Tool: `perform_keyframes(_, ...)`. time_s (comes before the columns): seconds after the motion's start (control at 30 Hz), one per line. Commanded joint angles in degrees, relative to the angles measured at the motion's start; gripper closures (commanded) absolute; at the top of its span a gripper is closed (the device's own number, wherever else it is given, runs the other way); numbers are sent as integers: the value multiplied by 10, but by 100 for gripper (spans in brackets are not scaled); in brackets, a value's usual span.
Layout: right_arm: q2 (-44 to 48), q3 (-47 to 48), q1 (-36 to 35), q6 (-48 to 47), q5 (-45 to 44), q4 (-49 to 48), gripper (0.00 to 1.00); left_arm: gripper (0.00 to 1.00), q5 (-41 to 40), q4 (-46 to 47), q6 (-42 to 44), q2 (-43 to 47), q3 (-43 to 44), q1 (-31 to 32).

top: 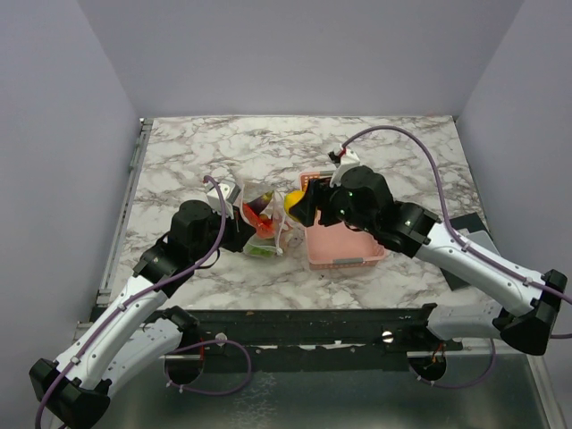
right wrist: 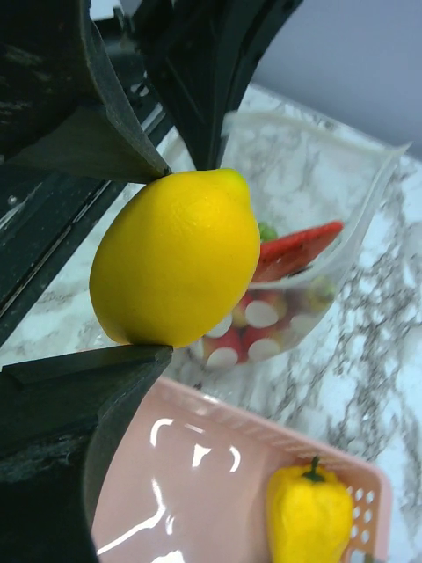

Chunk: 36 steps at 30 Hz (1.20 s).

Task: Place the food in the zip-top bag and seal the zipper
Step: Place the fake fruit in the zipper food storage bag.

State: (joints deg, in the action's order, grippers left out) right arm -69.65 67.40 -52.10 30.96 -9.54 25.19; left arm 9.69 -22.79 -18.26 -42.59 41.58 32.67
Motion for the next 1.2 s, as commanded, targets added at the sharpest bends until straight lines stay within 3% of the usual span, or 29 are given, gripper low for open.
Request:
perform_keyframes(0.0,-23,45,-17,-11,24,-38,73,100,4,11,5,5,3,1)
perform_keyframes(0.43,-143,116,-43,22,29,-36,73,100,8,10,6,8,3,2)
perform_keyframes(1.17,-325,217,-84,50,24,52,73,100,15,10,6,17,3,2)
